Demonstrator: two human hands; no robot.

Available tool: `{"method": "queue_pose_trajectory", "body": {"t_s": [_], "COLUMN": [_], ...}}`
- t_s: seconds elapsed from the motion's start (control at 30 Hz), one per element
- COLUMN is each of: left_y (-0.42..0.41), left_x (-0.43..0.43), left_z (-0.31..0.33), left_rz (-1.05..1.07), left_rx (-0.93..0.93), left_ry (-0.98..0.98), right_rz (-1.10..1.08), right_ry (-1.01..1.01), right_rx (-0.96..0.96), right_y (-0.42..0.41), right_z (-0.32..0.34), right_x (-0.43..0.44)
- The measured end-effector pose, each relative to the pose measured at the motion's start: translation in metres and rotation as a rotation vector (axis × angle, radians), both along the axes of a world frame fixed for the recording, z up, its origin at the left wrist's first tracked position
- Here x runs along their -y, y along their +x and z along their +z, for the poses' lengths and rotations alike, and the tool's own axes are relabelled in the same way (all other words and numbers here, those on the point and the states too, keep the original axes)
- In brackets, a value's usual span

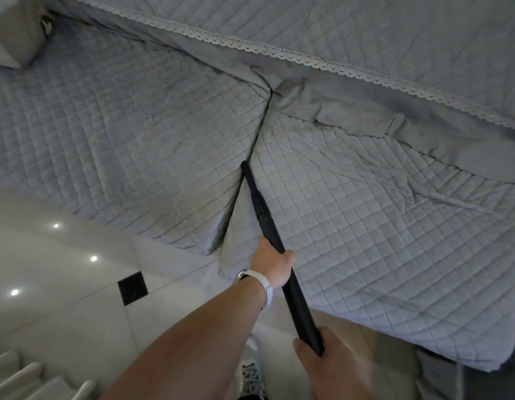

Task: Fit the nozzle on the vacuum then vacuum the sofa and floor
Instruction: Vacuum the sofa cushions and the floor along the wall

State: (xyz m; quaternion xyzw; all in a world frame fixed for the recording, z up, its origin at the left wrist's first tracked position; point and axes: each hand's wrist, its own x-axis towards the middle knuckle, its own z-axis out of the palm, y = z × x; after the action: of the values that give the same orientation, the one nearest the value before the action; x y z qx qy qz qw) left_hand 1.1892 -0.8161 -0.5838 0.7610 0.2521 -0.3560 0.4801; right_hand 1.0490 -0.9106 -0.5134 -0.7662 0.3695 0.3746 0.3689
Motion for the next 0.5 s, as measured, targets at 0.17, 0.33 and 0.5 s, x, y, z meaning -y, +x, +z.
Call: {"method": "queue_pose_trajectory", "body": {"t_s": [0.17,0.33,0.5], "left_y": [0.017,0.020,0.019], "left_x": [0.001,0.001,0.009], "left_z": [-0.009,-0.012,-0.004], "left_rz": [-0.043,-0.042,-0.043], "left_rx": [-0.001,0.012,0.065], "left_ry": [0.033,0.028,-0.022], "right_rz": [-0.027,-0.025,-0.043], "right_ry": [0.032,0.051,0.026], "right_rx": [0.006,0.012,0.038], "right_y": [0.012,0.016,0.013], "right_z": [-0.012,-0.013,-0.008], "right_x": [-0.001,0.001,0.004]}}
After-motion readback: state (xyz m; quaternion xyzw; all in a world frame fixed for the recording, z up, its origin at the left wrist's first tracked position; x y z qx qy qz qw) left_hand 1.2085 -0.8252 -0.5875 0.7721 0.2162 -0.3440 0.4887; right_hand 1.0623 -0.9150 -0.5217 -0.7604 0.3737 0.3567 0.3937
